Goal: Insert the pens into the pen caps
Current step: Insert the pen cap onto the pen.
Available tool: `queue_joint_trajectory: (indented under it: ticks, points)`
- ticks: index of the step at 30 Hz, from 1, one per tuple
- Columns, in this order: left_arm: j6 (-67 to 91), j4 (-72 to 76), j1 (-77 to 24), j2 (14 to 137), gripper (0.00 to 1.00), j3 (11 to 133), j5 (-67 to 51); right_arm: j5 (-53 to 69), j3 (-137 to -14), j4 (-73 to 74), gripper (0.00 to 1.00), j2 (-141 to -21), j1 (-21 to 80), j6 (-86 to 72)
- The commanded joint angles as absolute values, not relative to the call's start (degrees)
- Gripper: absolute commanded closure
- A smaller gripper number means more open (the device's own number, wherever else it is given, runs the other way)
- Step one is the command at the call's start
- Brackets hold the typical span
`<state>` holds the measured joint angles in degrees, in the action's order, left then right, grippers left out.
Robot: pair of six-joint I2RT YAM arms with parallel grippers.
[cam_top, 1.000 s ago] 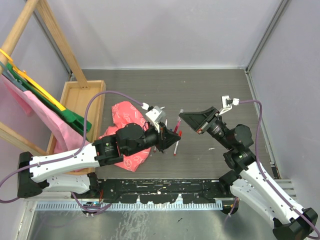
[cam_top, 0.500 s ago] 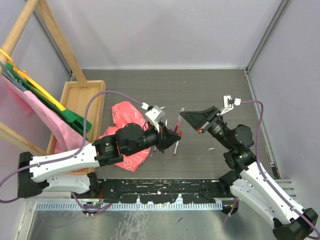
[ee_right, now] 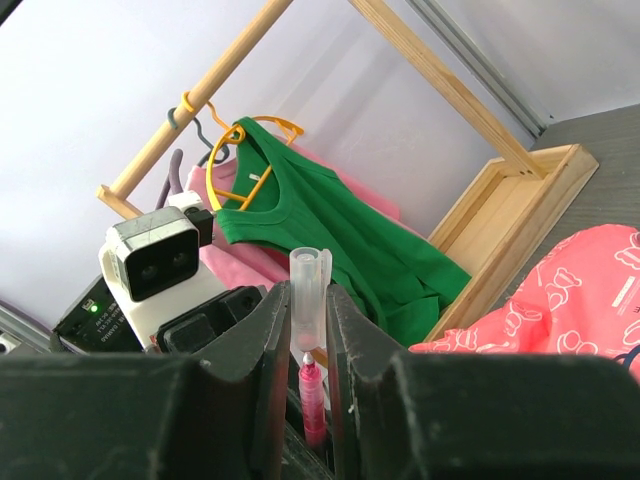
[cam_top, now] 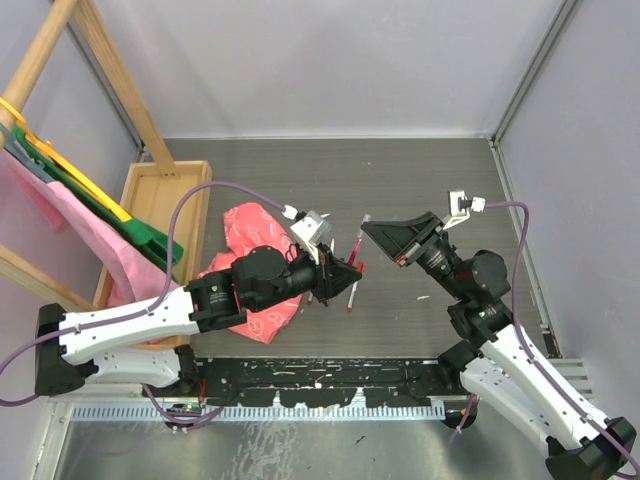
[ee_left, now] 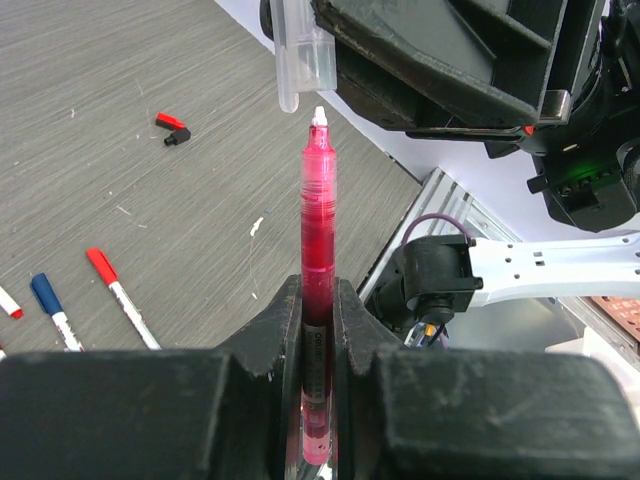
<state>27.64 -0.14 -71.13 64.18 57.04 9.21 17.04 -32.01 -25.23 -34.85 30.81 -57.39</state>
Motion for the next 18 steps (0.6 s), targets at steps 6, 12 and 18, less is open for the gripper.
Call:
queue_joint_trajectory:
  ticks: [6,12,18]
  points:
    - [27.5,4.5,-71.3,62.9,1.0,57.3,10.7,18.3,-33.8,-28.3,1.0,-34.3,31.1,-57.2]
    - [27.7,5.2,-71.3,63.3,1.0,57.5,11.2,19.3,-33.6,-28.3,1.0,-34.3,31.1,-57.0]
    - [27.7,5.4,-71.3,63.8,1.0,58.0,11.5,20.2,-33.4,-28.3,1.0,-34.4,31.1,-56.8]
